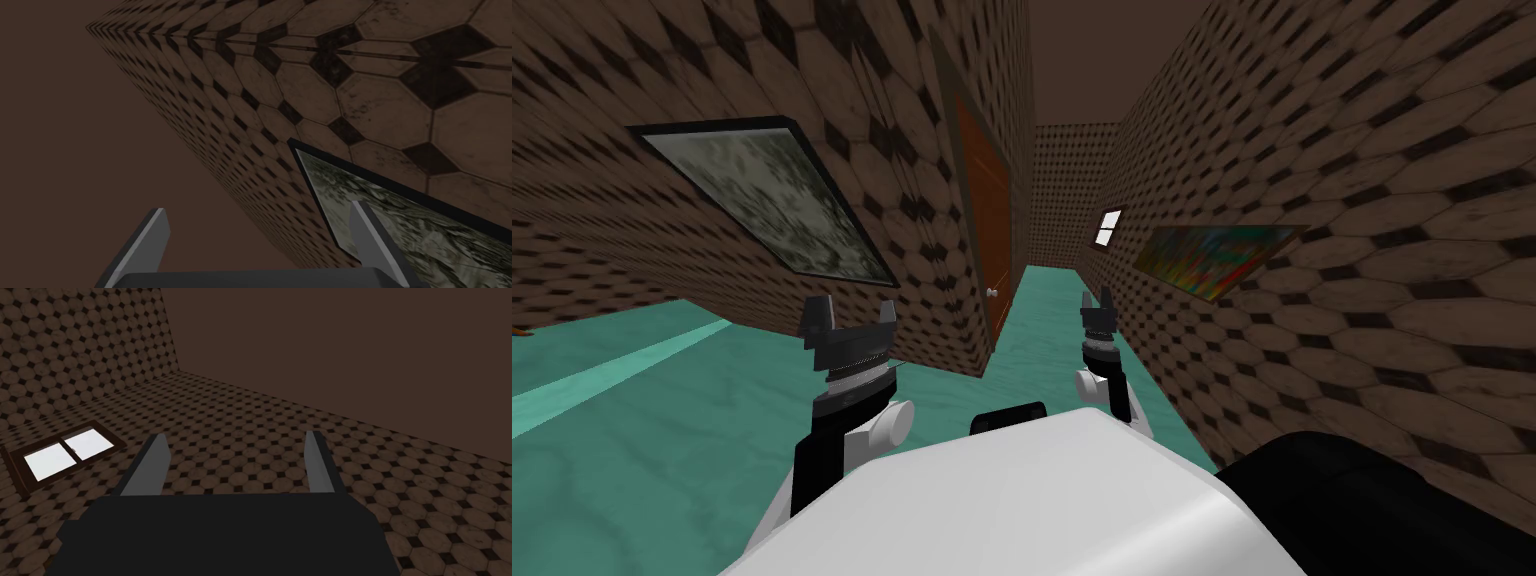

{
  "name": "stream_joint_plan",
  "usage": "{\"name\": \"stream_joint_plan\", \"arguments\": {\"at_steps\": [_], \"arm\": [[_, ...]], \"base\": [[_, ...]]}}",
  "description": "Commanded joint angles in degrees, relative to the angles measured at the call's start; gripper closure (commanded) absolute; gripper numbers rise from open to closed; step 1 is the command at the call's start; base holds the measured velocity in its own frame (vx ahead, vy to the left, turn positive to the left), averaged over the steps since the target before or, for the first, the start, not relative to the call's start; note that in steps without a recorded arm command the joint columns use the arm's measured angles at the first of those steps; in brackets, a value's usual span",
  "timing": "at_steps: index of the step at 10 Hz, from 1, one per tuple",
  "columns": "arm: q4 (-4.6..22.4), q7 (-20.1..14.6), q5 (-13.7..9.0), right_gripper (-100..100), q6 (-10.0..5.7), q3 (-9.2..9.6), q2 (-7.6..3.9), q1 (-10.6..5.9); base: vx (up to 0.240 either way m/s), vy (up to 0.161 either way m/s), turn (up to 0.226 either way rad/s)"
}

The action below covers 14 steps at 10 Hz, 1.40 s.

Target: Push the door open

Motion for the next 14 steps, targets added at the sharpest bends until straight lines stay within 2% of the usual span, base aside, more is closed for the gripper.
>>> {"name": "stream_joint_plan", "arguments": {"at_steps": [1, 8, 9, 14], "arm": [[1.78, -1.45, -0.42, -100, -0.25, 0.36, -0.68, -0.69], [8.32, -6.78, -1.97, -100, -1.16, 1.67, -2.58, -3.22], [10.19, -8.30, -2.42, -100, -1.42, 2.04, -3.03, -3.94], [15.73, -12.82, -3.73, -100, -2.20, 3.15, -4.14, -6.08]], "base": [[0.014, -0.032, 0.172], [0.078, -0.063, 0.130], [0.084, -0.060, 0.187], [0.074, -0.079, 0.165]]}}
